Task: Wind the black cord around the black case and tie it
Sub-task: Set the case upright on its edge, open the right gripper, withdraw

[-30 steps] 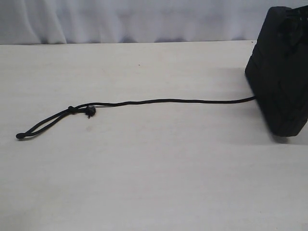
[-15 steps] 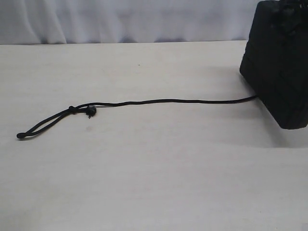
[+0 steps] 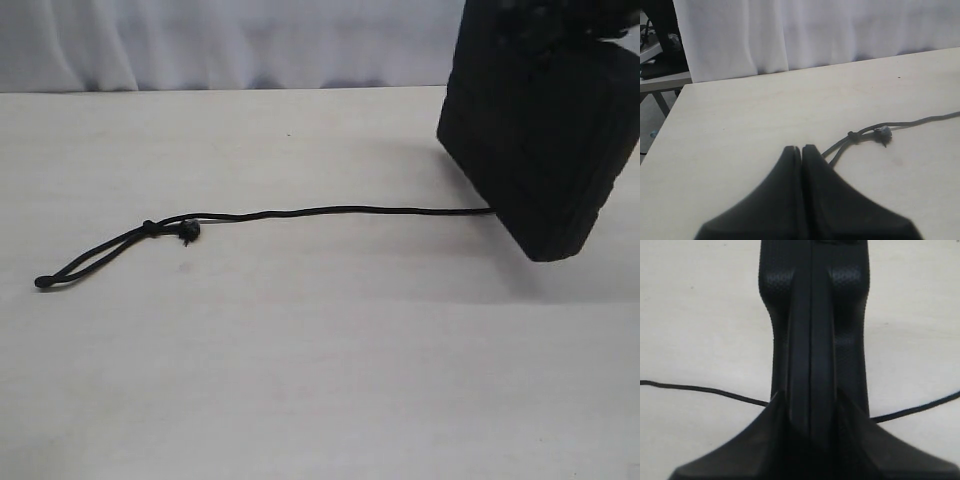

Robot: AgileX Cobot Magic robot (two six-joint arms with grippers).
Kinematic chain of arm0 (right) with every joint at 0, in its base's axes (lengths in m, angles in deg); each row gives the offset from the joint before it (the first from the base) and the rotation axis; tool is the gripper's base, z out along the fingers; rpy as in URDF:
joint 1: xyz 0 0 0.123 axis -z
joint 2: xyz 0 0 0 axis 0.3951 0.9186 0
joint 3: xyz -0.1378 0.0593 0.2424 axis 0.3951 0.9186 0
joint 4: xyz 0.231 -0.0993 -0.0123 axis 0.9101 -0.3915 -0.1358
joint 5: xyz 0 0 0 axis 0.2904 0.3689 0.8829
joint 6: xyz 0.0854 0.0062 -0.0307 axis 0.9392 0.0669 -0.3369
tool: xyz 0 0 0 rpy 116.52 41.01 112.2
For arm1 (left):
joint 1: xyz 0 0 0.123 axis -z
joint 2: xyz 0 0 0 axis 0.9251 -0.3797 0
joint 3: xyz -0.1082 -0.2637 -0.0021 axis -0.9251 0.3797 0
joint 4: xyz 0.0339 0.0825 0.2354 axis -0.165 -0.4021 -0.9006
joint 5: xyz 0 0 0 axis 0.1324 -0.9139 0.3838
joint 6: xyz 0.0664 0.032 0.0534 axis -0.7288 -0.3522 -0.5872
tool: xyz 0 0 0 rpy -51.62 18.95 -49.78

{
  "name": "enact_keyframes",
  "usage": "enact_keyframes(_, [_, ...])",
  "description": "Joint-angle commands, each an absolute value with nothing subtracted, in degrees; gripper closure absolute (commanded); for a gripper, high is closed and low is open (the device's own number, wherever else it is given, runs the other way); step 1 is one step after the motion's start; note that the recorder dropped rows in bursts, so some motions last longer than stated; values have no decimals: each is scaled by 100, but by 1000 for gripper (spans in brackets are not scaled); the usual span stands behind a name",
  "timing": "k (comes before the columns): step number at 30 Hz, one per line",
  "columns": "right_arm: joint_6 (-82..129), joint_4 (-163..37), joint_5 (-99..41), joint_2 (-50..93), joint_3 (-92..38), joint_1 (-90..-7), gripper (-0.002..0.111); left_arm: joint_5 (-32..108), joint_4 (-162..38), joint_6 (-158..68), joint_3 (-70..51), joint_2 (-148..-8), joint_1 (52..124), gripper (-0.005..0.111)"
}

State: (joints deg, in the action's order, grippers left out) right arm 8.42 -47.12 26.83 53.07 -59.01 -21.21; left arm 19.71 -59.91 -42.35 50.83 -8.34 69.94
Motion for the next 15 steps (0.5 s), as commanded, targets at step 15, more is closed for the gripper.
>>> enact_keyframes(15, [3000,-6238,-307,4597,-3977,-3477,104,2021,-5986,-4220,5102,-821,7038,107])
